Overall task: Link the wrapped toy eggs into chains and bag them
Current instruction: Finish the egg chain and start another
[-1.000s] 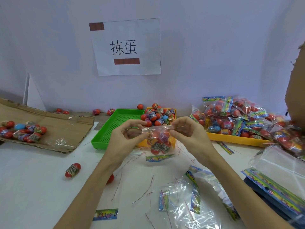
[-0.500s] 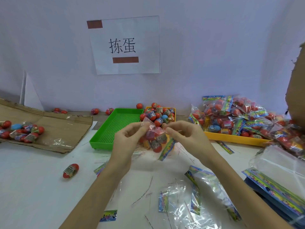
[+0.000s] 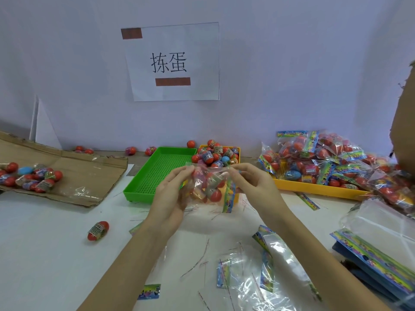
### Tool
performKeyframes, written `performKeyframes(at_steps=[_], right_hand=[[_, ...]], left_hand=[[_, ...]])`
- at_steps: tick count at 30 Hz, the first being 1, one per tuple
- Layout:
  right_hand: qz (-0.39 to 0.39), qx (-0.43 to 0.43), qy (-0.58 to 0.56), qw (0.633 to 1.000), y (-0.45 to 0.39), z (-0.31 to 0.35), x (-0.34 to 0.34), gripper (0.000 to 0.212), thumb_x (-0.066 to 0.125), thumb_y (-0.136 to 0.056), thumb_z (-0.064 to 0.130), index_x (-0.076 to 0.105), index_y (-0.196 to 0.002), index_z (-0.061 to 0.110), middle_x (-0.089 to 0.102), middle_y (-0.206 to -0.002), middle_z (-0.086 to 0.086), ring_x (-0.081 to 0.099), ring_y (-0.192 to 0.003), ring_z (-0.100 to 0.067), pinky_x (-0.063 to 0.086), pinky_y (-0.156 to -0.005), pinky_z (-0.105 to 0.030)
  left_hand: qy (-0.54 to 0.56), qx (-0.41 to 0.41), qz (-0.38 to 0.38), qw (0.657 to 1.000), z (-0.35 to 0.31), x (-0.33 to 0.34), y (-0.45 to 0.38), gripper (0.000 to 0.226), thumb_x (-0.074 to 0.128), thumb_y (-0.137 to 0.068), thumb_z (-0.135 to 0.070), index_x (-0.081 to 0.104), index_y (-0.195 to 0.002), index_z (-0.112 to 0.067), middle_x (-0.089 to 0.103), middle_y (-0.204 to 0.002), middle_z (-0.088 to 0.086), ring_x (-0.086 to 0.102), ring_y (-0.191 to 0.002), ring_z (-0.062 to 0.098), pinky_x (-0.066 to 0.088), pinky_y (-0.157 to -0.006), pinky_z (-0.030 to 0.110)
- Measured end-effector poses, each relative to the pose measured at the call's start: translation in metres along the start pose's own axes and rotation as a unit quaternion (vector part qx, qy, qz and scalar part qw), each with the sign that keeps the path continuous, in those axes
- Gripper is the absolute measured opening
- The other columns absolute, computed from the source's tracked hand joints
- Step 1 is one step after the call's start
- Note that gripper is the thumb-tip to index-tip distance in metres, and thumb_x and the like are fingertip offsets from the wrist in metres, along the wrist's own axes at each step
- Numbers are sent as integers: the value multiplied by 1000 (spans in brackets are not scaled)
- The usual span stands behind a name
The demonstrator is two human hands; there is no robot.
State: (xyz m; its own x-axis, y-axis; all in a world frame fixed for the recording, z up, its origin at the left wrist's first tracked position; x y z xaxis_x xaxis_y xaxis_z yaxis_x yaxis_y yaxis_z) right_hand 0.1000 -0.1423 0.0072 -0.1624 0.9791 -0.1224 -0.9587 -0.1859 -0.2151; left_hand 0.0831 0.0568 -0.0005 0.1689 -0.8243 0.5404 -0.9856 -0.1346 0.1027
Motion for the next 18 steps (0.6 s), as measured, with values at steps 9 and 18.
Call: performKeyframes(at_steps=[9,18], right_hand=[[-28,27,-39,998,0,-3,-6,15,62,-101,11,75,-97,4,71,-77,-7,67,-72,-16,59,-68,-26],[-50,3,-45,998,-2,-3,-15,13,58,-104,12,68,-103,3,68,-70,2,62,-63,-13,55,-61,-23]], left_hand=[[-84,24,80,993,-7,1,3,36,74,-93,-32,68,-123,-15,77,-104,0,74,-88,14,62,-72,30],[-187,32,131,973,4,0,4,82,87,-72,-2,51,-141,-30,66,-129,20,73,-108,40,60,-96,53]])
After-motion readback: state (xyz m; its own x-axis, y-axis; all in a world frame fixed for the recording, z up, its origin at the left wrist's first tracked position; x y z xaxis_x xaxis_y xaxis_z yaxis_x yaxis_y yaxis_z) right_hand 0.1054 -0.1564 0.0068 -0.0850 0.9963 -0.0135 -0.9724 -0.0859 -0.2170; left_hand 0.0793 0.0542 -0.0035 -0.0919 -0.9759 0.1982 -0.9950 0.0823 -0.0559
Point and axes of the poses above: each hand's wrist, its own y-axis away from the middle knuckle, its own x-axis out of the palm, z = x × y, the point moved 2 cm from there along -y, towards the middle knuckle
